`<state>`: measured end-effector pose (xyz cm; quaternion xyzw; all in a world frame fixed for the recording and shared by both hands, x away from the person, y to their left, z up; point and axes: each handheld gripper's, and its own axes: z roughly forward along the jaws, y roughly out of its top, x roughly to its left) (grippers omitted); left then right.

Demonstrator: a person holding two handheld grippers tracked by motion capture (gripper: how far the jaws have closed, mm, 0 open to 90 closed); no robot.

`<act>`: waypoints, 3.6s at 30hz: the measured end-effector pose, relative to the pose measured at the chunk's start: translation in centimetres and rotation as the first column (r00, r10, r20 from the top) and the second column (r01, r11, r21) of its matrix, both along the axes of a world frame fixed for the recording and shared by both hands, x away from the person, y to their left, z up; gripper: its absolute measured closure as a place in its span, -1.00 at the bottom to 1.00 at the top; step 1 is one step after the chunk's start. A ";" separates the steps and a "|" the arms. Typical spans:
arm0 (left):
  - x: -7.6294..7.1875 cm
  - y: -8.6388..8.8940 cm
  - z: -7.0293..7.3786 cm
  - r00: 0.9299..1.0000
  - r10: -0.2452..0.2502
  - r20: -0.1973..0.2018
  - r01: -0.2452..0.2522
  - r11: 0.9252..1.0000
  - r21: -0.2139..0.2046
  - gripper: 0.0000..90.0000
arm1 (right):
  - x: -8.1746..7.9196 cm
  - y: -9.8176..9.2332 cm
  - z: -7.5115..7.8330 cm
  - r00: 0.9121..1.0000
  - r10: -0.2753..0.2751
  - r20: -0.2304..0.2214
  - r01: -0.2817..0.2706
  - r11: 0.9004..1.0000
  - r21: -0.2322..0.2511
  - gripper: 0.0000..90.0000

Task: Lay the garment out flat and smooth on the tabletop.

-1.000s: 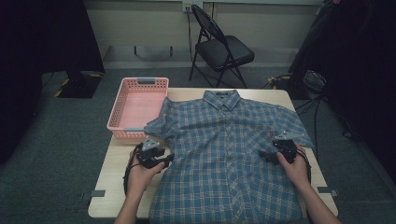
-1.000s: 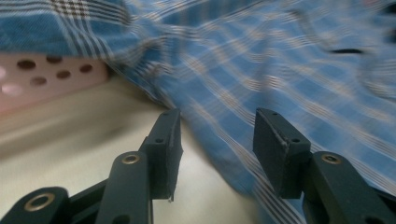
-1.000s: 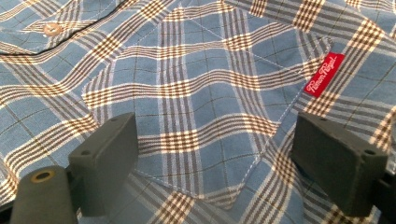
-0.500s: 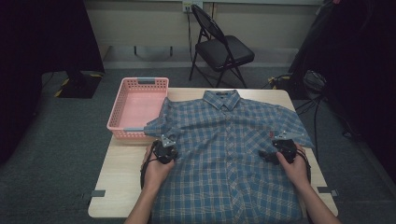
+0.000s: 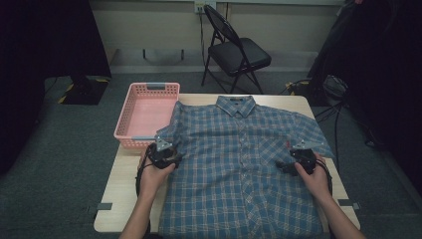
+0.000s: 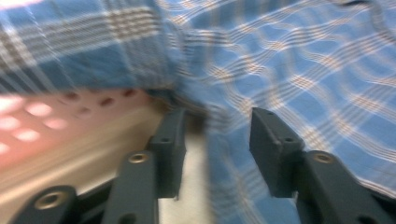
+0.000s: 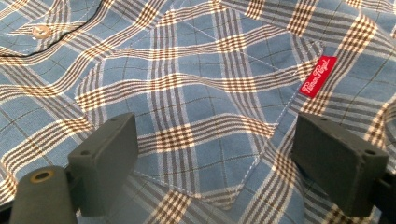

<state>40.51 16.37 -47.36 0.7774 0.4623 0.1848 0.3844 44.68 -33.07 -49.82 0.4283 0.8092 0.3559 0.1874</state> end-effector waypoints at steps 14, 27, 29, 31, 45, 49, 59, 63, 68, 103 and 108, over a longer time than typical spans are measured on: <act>-4.0 -1.3 -1.2 0.987 -0.134 -0.088 0.142 0.985 0.094 0.99 | -1.2 -0.2 0.0 1.000 0.001 0.000 -0.001 1.000 -0.001 -0.69; -6.1 0.1 -1.6 0.996 -0.085 -0.015 0.086 0.995 0.052 -0.06 | -4.2 -3.7 1.5 0.999 -0.015 0.034 0.014 0.999 0.034 -0.50; -6.4 0.3 -1.7 0.997 -0.074 -0.015 0.075 0.996 0.051 -0.06 | -5.0 -4.6 1.7 0.998 -0.043 0.049 0.042 0.999 0.022 -0.39; -6.6 0.6 -1.8 0.999 -0.053 -0.014 0.053 0.998 0.036 -0.05 | -5.8 -5.7 1.6 0.997 -0.063 0.049 0.062 0.998 0.032 -0.37; -7.4 -0.4 -1.8 0.993 -0.112 -0.038 0.114 0.992 0.056 0.64 | -8.6 -5.2 0.5 1.000 -0.022 -0.002 0.022 1.000 0.021 0.20; -7.6 -0.6 -1.6 0.989 -0.135 -0.059 0.139 0.988 0.063 0.80 | -9.5 -5.3 0.7 0.999 -0.026 -0.026 0.027 0.999 0.044 0.16; -6.9 0.6 -0.8 0.991 -0.100 -0.083 0.108 0.989 0.096 0.93 | -9.6 -6.5 0.9 0.998 -0.054 -0.023 0.055 0.998 0.040 0.16; -6.9 0.8 -0.8 0.994 -0.081 -0.078 0.091 0.987 0.135 0.93 | -9.4 -5.8 0.7 0.999 -0.037 -0.026 0.038 0.999 0.037 0.15; -7.0 0.7 -1.0 0.994 -0.088 -0.073 0.097 0.986 0.137 0.93 | -9.6 -5.8 0.7 0.999 -0.033 -0.036 0.035 0.998 0.057 0.17; -4.8 -2.4 4.2 0.966 -0.219 0.135 0.231 0.970 -0.075 -0.41 | -9.7 -3.4 6.9 0.988 0.080 0.133 -0.099 0.985 0.143 -0.47; -4.0 -2.8 3.0 0.966 -0.230 0.119 0.240 0.967 -0.082 -0.43 | -7.8 -2.0 3.5 0.993 0.093 0.072 -0.101 0.988 0.115 -0.51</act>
